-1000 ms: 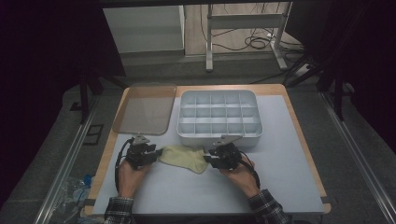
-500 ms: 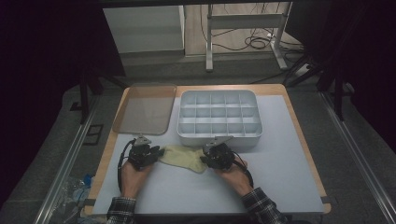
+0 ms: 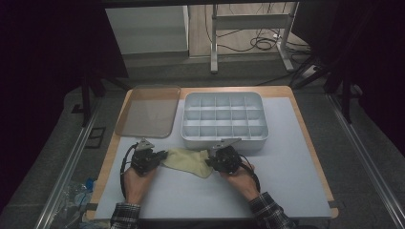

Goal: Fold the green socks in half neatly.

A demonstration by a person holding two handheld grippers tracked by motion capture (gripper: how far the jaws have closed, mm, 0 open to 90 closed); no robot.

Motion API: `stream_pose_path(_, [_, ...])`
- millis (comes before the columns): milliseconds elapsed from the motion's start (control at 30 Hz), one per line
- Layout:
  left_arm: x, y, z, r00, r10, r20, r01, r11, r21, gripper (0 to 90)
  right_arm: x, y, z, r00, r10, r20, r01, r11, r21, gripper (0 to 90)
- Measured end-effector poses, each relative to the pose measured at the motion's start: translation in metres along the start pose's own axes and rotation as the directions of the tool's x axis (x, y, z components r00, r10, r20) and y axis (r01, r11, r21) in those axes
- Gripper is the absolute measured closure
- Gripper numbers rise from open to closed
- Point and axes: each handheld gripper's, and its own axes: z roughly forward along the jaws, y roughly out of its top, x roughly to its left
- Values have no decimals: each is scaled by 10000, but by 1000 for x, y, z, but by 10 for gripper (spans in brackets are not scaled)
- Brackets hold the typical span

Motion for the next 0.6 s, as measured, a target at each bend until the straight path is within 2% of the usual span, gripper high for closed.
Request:
stream_pose_path(200, [-5,3,-4,9999,109,82,-109,9999,-90,845,0,0,-9,10000,42,-85,-42,10000,-36,812])
stream_pose_path(600, [-25,14,-11,9980,434,453,-431,9990,-81,841,-1,-5,-39,9996,156,-247,-160,9997,-163,812])
